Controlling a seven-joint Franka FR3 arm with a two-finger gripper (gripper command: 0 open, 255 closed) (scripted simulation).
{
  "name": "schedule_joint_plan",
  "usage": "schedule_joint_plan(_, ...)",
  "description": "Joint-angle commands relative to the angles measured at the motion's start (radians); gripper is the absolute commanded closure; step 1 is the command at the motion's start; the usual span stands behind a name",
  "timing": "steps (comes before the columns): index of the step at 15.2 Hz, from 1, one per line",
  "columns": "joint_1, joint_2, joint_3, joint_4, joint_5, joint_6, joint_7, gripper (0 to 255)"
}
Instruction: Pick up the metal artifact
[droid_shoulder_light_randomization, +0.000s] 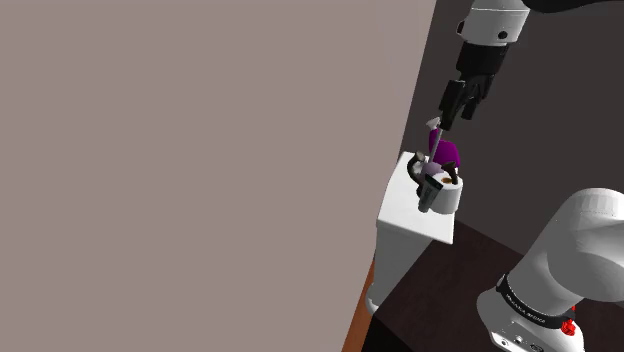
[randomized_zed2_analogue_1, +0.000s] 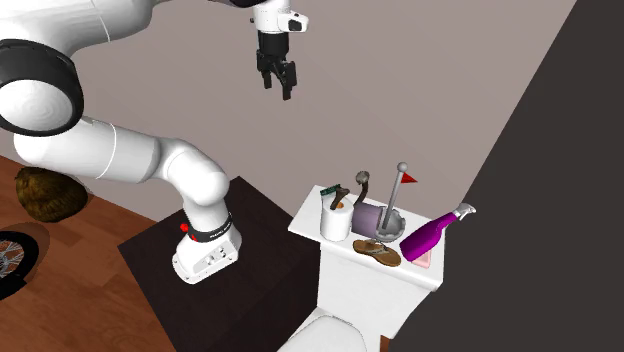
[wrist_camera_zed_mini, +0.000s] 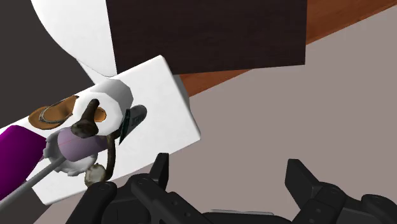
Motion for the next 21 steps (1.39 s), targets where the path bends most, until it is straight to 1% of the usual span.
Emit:
schedule_joint_plan(1,0.0,0.0,0.0,0.0,0.0,0.0,0.0,0)
schedule_joint_plan(7,-0.027,0.02,-0.111,-0.124,-0.066,0.199,-0.119,0)
schedule_joint_plan(13,-0.047,0.107,-0.234,-0.195,-0.114,0.414,-0.241,0)
schedule_joint_plan(17,-0.045,0.202,-0.324,-0.21,-0.123,0.56,-0.33,0)
schedule_joint_plan(21,-0.025,0.323,-0.42,-0.198,-0.1,0.703,-0.433,0)
